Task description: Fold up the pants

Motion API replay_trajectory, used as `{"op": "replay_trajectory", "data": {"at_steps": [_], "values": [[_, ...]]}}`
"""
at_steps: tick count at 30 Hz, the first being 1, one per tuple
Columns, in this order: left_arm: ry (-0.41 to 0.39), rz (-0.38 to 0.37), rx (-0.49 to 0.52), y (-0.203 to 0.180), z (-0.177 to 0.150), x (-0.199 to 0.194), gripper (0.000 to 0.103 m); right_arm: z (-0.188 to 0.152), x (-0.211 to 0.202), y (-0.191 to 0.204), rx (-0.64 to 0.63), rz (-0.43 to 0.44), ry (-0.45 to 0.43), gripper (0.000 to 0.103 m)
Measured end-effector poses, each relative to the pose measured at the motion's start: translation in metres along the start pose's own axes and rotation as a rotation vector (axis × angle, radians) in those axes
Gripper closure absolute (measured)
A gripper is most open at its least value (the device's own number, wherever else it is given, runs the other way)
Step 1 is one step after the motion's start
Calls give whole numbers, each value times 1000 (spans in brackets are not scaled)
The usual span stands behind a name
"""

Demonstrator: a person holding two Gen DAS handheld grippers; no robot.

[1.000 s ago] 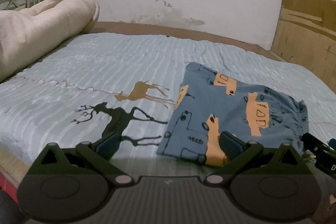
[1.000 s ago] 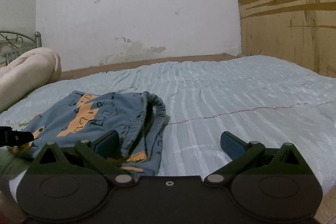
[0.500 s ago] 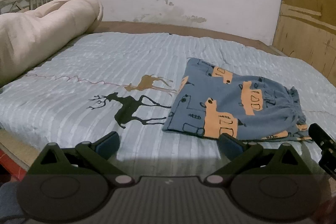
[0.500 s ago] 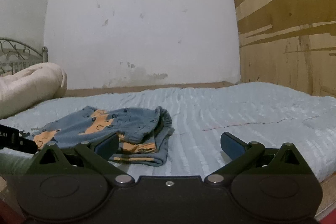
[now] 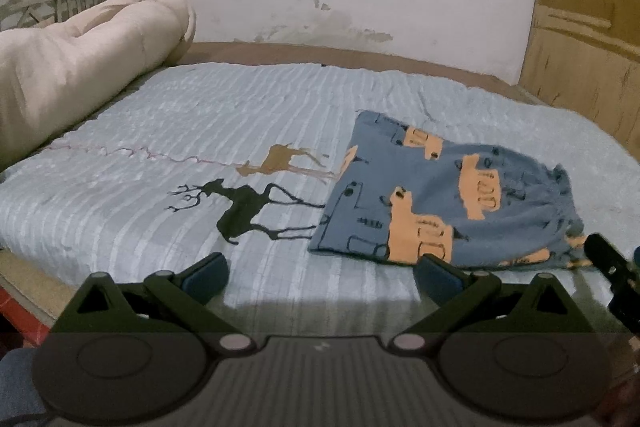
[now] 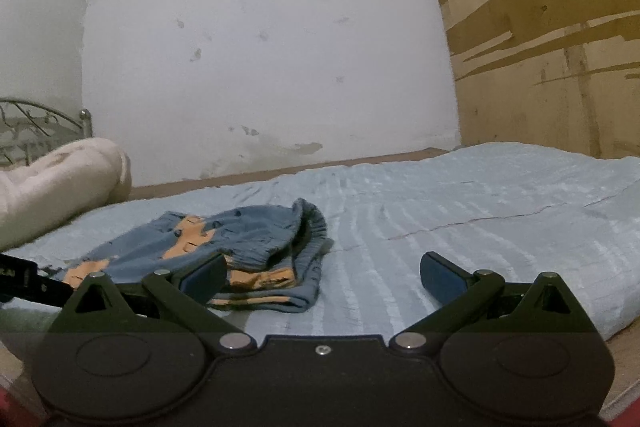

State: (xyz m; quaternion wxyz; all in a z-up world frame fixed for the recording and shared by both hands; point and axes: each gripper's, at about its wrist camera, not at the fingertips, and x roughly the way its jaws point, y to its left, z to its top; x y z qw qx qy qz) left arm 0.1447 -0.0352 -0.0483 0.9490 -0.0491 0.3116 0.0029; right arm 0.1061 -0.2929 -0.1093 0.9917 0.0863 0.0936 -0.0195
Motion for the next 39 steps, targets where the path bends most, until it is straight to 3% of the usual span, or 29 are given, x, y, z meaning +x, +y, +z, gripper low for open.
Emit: {"op": "replay_trajectory", "data": {"at_steps": [4,8,12,16,19,21,22,24,26,28,30,32,34,36,39], "values": [[-14,-75,-11,9,12,1,1,8,5,-4,41,66,32,1],[-14,-137,21,15,31,17,1,26,30,-10,78,200,123,1],[49,-225,-1,23,51,48,1,45,75,-12,64,349,282,1],[127,-275,-21,27,63,80,1,58,122,-22,170,400,451,1],[157,-298,-18,27,68,90,1,65,146,-33,263,444,509,1],[158,-326,-17,26,71,91,6,69,153,-39,309,467,510,1],[165,-343,-18,25,72,92,14,68,153,-42,321,473,509,1],[182,-356,-16,23,74,92,24,70,151,-43,323,478,498,9],[204,-352,-9,20,75,93,44,69,146,-41,297,463,487,18],[227,-344,-12,18,75,93,52,68,141,-38,268,441,476,28],[230,-336,-15,15,75,92,59,67,141,-35,260,415,466,46],[221,-303,-3,11,77,88,77,66,138,-38,263,385,458,61],[209,-276,17,6,80,84,88,65,135,-41,269,373,447,69],[200,-276,36,3,85,81,91,68,131,-41,261,375,426,79],[186,-280,50,0,91,78,93,75,128,-36,228,388,400,83]]}}
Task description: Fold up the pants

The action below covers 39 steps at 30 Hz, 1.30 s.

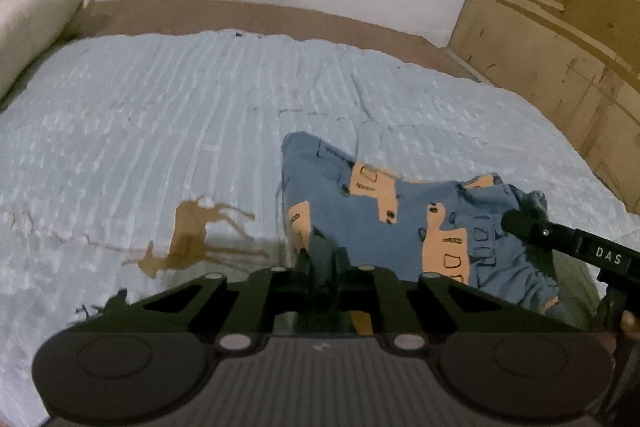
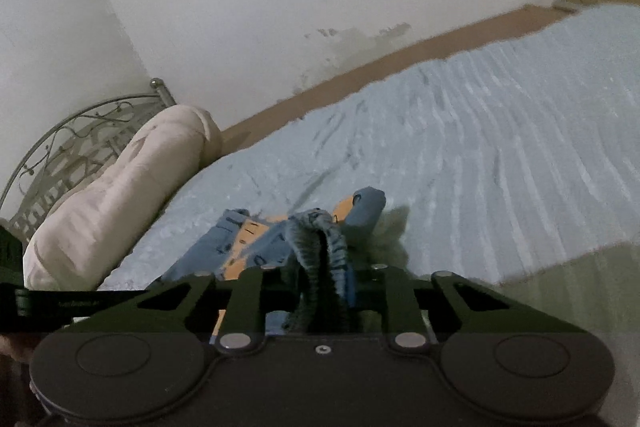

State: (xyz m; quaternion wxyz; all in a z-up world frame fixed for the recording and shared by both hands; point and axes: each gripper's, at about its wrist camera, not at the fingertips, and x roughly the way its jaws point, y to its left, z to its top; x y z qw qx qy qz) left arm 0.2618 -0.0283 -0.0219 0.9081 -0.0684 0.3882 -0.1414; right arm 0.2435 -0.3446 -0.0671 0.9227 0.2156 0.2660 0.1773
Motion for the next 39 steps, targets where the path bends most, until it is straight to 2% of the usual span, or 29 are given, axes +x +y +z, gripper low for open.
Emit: {"op": "replay_trajectory", "data": {"at_steps": [4,9,15,21,27,28,29,31,32,33,36,37,39], "values": [[-56,-12,-16,0,7,-9,94,10,-4,15,-73,1,-45,84],[-176,11,1,-5,17,-15,94,24,-1,34,-157,-2,-118,84],[-296,88,6,-7,29,10,93,40,29,44,-202,-51,-178,84],[-248,126,-32,-7,34,35,93,46,69,46,-226,-104,-135,84],[-205,145,-48,-3,35,40,89,41,80,42,-210,-138,-101,80],[-198,150,-53,-3,35,39,82,41,80,41,-210,-147,-99,78],[-188,154,-57,-4,36,38,64,42,80,42,-210,-157,-97,73],[-189,166,-52,-6,35,32,40,42,78,42,-214,-178,-103,65],[-197,172,-44,-8,33,26,34,42,76,42,-218,-185,-105,56],[-204,177,-35,-10,32,21,32,42,72,43,-224,-189,-110,45],[-226,175,-16,-17,27,0,16,38,57,47,-245,-196,-130,26],[-238,176,-12,-19,25,-7,10,36,50,50,-253,-197,-140,23],[-263,181,5,-24,19,-23,7,31,34,56,-271,-199,-164,14]]}}
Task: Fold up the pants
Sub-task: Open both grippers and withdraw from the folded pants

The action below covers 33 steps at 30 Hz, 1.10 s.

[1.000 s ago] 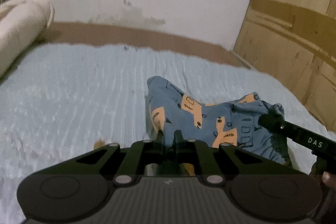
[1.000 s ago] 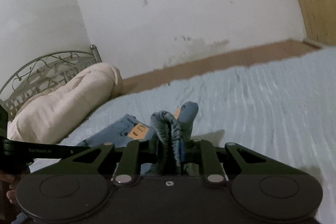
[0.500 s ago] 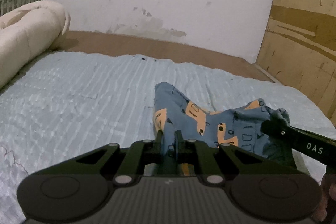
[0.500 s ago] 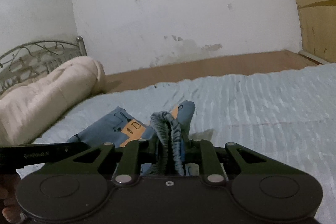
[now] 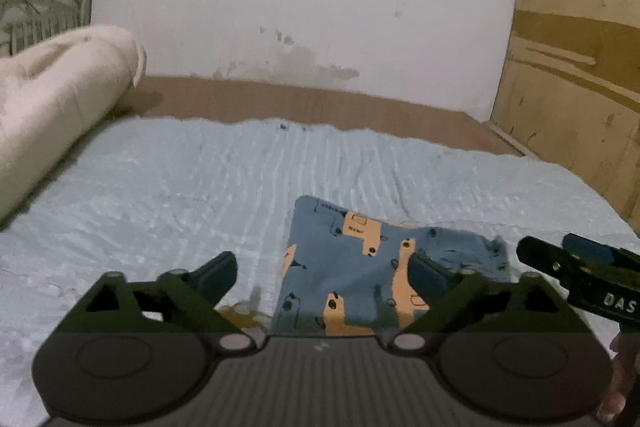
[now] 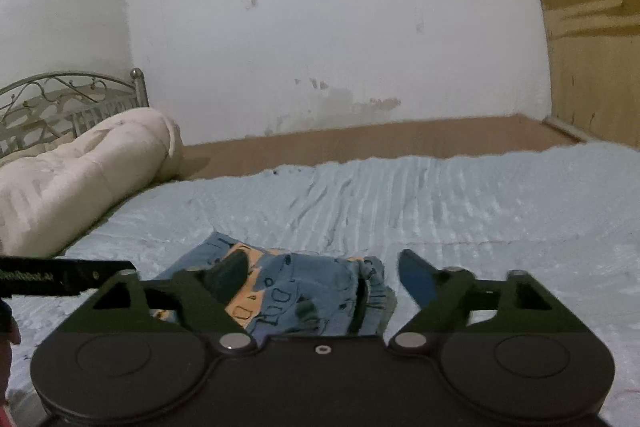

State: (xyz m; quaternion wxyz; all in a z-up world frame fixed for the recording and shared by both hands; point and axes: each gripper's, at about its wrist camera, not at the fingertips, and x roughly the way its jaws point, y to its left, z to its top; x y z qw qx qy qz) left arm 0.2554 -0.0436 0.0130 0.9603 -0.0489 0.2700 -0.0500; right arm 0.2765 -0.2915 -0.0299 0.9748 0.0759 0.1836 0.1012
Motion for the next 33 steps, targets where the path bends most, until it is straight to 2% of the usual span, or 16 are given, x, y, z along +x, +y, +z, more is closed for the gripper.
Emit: {"op": "replay_trajectory", "data": {"at_steps": [2,4,11,17,24,33], "values": [[-21,-1,11,-1,-3,-19,1,-1,-19,4,-14,2,-24,6],[-43,1,14,0,-9,-40,1,-3,-39,8,-20,3,-45,1],[-57,-1,41,3,-41,-103,1,-15,-114,26,-31,-2,-70,1],[-57,9,57,7,-73,-140,1,-46,-167,42,-21,-40,-50,1],[-61,41,27,16,-90,-156,1,-65,-191,56,-35,-42,-44,1],[-65,51,18,21,-90,-159,1,-65,-192,63,-56,-38,-37,1]]}}
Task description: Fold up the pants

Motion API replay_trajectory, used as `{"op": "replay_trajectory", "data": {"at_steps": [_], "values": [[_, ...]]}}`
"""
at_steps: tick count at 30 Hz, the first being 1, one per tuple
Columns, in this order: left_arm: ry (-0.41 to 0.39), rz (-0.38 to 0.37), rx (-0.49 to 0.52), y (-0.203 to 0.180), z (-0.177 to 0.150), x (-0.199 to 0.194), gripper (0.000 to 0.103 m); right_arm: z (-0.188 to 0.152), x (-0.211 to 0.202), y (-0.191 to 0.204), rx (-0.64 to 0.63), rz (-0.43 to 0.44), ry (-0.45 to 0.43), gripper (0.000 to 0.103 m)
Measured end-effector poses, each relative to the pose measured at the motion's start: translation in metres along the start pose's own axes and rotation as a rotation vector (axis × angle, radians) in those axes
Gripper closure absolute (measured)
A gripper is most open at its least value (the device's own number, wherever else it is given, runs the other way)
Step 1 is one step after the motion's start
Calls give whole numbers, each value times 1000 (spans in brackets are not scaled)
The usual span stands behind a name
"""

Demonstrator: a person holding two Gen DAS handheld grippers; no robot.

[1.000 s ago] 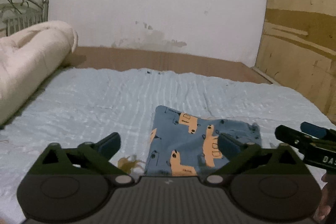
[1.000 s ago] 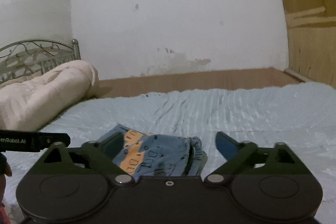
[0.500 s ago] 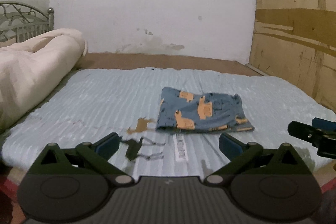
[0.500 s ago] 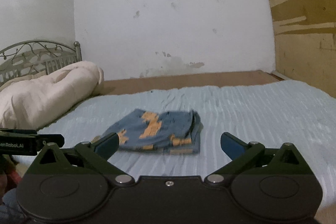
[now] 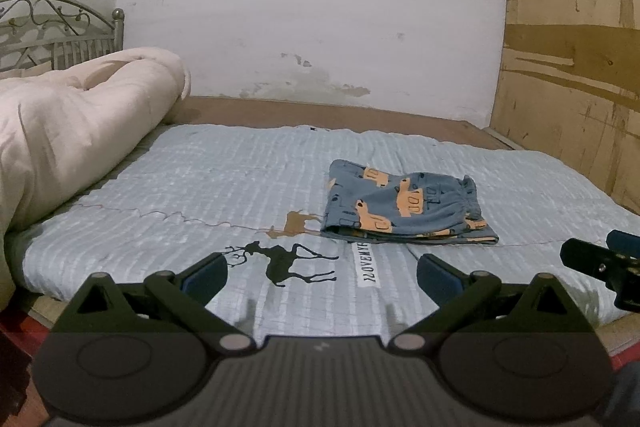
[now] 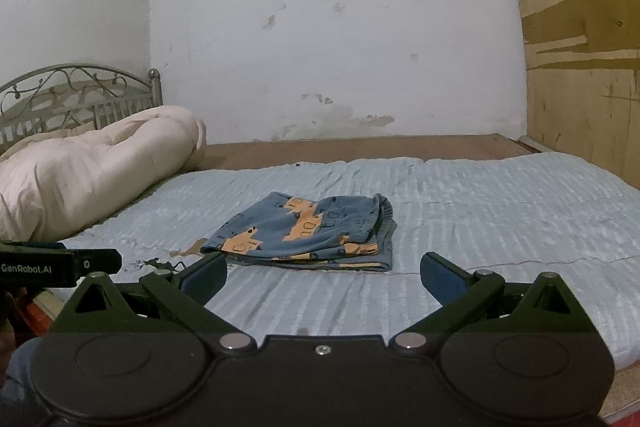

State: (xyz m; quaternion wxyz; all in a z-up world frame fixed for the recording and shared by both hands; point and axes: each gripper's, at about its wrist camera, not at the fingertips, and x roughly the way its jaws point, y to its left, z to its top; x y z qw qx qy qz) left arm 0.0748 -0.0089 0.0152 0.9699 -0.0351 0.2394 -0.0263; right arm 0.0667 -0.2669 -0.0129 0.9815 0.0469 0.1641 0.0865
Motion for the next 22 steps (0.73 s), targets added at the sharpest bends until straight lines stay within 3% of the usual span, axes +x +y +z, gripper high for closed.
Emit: {"op": "replay_trajectory", "data": {"at_steps": [22], "values": [[0,-18,21,-6,-2,3,1,-6,7,-2,-2,1,21,1]]}}
